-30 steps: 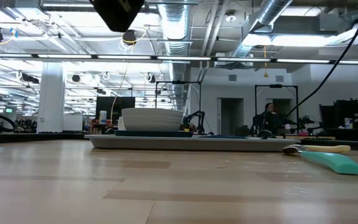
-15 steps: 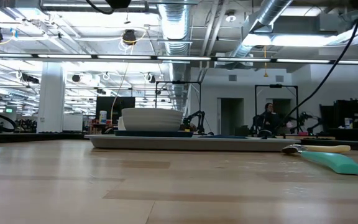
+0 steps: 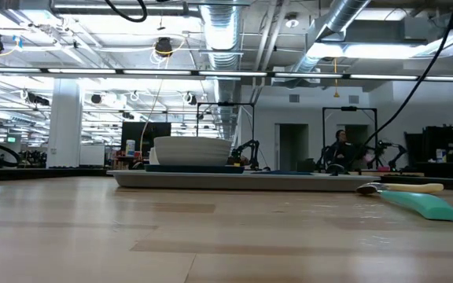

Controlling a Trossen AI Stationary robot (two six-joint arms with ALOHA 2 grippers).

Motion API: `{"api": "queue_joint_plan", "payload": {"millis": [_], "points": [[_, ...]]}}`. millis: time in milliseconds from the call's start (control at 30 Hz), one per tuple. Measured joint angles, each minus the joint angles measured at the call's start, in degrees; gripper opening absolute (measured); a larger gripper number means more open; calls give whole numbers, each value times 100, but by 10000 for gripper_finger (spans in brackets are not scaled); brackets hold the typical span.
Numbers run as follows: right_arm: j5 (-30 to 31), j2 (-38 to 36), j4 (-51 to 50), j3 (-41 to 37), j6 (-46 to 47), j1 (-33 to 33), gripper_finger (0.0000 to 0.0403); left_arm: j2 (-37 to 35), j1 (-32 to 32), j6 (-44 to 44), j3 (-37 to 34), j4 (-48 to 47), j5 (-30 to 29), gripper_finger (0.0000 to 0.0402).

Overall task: Set up tray
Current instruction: Put the orange fork on the blue napkin on the gray tray

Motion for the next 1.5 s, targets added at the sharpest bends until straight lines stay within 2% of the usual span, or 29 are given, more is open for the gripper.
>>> {"api": "queue_joint_plan", "payload": {"millis": [100,267,400,600,833,1333,1500], "points": [[96,0,7,107,-80,62,37,0,9,2,0,22,20,68],[741,0,-24,176,-273,152,104,0,4,3,0,37,39,68],[850,0,-21,267,-301,139,148,0,4,2,0,34,37,68],[844,0,-57,480,-468,193,175,0,4,2,0,28,37,68],[667,0,-81,623,-461,190,156,0,4,2,0,19,33,68],[343,0,-83,673,-461,190,70,0,21,4,0,17,-26,69],[257,0,-83,673,-456,190,61,0,39,4,0,17,-37,69]]}}
